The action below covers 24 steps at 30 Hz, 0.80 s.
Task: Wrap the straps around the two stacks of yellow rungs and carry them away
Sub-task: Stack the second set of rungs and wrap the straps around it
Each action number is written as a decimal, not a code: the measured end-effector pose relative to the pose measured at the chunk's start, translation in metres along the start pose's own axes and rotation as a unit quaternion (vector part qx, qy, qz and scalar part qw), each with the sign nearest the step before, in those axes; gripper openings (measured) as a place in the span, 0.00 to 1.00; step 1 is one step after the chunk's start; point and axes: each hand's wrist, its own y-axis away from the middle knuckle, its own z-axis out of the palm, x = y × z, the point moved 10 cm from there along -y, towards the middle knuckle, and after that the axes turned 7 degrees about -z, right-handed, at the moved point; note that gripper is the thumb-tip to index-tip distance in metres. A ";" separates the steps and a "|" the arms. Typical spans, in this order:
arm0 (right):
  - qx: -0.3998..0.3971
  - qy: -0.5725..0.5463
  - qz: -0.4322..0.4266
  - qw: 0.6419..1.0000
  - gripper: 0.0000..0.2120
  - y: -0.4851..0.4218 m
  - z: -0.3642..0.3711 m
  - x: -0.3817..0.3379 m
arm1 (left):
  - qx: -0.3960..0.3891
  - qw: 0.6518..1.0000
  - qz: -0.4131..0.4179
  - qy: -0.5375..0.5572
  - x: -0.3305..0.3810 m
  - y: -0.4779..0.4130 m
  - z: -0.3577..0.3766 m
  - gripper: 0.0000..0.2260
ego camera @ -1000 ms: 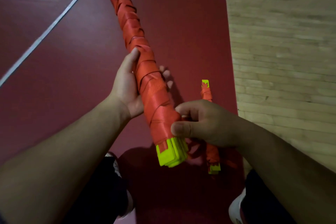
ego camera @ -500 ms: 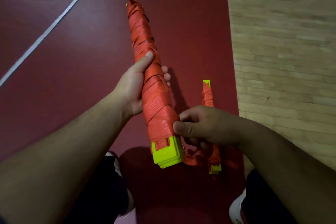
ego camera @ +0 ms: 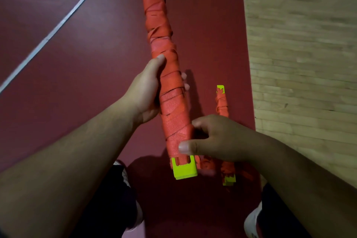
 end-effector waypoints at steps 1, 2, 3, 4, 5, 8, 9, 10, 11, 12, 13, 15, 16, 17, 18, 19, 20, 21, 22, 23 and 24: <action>-0.005 -0.016 -0.009 1.000 0.07 0.001 0.001 -0.004 | -0.027 1.000 -0.008 0.007 0.000 0.000 0.004 0.18; -0.005 -0.035 -0.017 0.999 0.07 0.002 0.002 -0.007 | -0.055 0.998 -0.013 0.012 0.000 0.001 0.008 0.20; 0.000 -0.049 -0.025 0.998 0.09 0.001 0.001 -0.009 | -0.081 0.996 -0.016 0.018 0.000 0.002 0.013 0.21; 0.009 -0.065 -0.035 0.997 0.14 0.001 0.001 -0.009 | -0.100 0.994 -0.018 0.026 -0.001 0.004 0.017 0.22; 0.013 -0.080 -0.047 0.996 0.19 0.000 0.003 -0.010 | -0.111 0.993 -0.022 0.036 -0.002 0.006 0.020 0.23; 0.008 -0.109 -0.055 0.993 0.25 -0.004 0.010 -0.008 | -0.105 0.992 -0.041 0.052 -0.010 0.006 0.024 0.22; 0.008 -0.114 -0.056 0.992 0.23 -0.004 0.011 -0.009 | -0.100 0.993 -0.045 0.041 -0.012 0.005 0.024 0.22; 0.012 -0.117 -0.056 0.991 0.21 -0.005 0.011 -0.009 | -0.097 0.994 -0.050 0.030 -0.013 0.005 0.024 0.21; 0.013 -0.115 -0.053 0.992 0.20 -0.005 0.011 -0.009 | -0.094 0.994 -0.055 0.021 -0.013 0.005 0.024 0.21; 0.010 -0.106 -0.043 0.993 0.21 -0.005 0.011 -0.007 | -0.090 0.994 -0.059 0.018 -0.014 0.005 0.023 0.21; 0.004 -0.089 -0.027 0.996 0.24 -0.006 0.011 -0.003 | -0.086 0.994 -0.058 0.018 -0.013 0.004 0.021 0.20; -0.011 -0.050 0.012 0.999 0.34 -0.006 0.011 0.006 | -0.082 0.995 -0.047 0.019 -0.011 0.003 0.018 0.17; -0.013 -0.038 0.025 0.999 0.37 -0.006 0.010 0.010 | -0.084 0.995 -0.041 0.020 -0.011 0.002 0.018 0.16; -0.010 -0.034 0.030 0.999 0.38 -0.006 0.008 0.011 | -0.084 0.996 -0.032 0.020 -0.009 0.001 0.017 0.17; -0.003 -0.038 0.029 0.999 0.35 -0.006 0.006 0.012 | -0.081 0.996 -0.023 0.018 -0.008 0.000 0.014 0.19; 0.005 -0.043 0.025 0.999 0.30 -0.007 0.003 0.011 | -0.076 0.997 -0.015 0.012 -0.006 -0.001 0.011 0.22; 0.012 -0.041 0.021 0.999 0.26 -0.007 0.001 0.009 | -0.072 0.997 -0.007 0.004 -0.005 -0.001 0.010 0.22; 0.019 -0.030 0.018 0.999 0.23 -0.008 -0.002 0.008 | -0.067 0.998 0.006 -0.009 -0.002 0.000 0.010 0.21; 0.026 -0.009 0.011 1.000 0.21 -0.008 -0.004 0.006 | -0.061 0.998 0.021 -0.026 0.001 0.002 0.010 0.18; 0.033 0.014 0.002 0.999 0.20 -0.008 -0.006 0.005 | -0.052 0.997 0.036 -0.046 0.003 0.003 0.009 0.14; 0.041 0.039 -0.007 0.998 0.18 -0.008 -0.007 0.004 | -0.043 0.996 0.050 -0.065 0.004 0.003 0.009 0.13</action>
